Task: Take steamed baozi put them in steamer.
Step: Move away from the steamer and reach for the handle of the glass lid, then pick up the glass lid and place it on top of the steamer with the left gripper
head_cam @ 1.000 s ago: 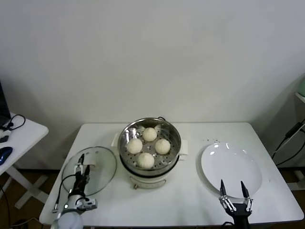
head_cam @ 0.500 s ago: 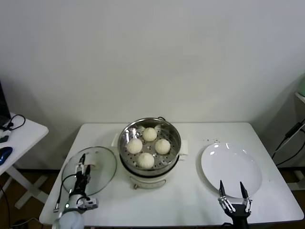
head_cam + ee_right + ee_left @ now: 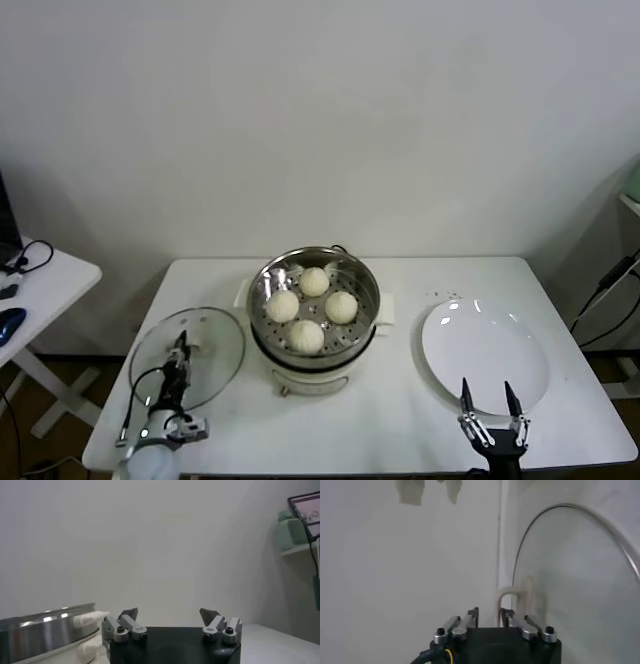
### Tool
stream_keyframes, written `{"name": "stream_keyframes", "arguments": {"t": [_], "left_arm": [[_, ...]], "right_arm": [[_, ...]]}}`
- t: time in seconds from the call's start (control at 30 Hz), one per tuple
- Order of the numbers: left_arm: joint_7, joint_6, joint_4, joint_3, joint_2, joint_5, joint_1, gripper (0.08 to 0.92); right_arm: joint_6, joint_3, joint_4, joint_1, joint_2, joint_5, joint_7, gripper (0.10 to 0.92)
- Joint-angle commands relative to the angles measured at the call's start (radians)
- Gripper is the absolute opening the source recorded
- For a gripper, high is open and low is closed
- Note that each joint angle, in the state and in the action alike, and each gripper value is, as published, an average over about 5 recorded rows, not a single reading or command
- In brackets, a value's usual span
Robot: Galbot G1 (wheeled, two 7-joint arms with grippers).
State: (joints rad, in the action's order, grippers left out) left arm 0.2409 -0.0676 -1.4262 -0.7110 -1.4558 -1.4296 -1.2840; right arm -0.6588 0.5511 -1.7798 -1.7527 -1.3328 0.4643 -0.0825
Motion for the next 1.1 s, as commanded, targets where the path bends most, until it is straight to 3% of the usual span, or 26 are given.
{"name": "stream_keyframes", "arguments": {"t": [0.03, 0.2, 0.3, 0.8, 1.1], "left_arm": [[0.003, -0.002, 0.003, -0.002, 0.004, 0.001, -0.003, 0.311], [0.005, -0.007, -0.021, 0.0, 0.004, 0.009, -0.01, 0.172], [0.003, -0.01, -0.045, 0.001, 0.002, 0.01, -0.019, 0.135], [-0.066, 0.05, -0.268, -0.001, 0.022, 0.072, -0.1, 0.134], [-0.162, 0.14, -0.458, 0.002, 0.064, 0.09, -0.164, 0.134]], "right_arm": [[-0.002, 0.001, -0.008, -0.004, -0.001, 0.0, 0.0, 0.823], [-0.002, 0.002, -0.011, -0.007, 0.0, 0.0, -0.001, 0.823], [-0.002, 0.002, -0.013, -0.009, 0.001, 0.0, -0.001, 0.823], [-0.005, -0.002, -0.009, -0.01, 0.007, 0.0, -0.004, 0.823], [-0.006, -0.005, -0.001, -0.008, 0.009, -0.001, -0.006, 0.823]]}}
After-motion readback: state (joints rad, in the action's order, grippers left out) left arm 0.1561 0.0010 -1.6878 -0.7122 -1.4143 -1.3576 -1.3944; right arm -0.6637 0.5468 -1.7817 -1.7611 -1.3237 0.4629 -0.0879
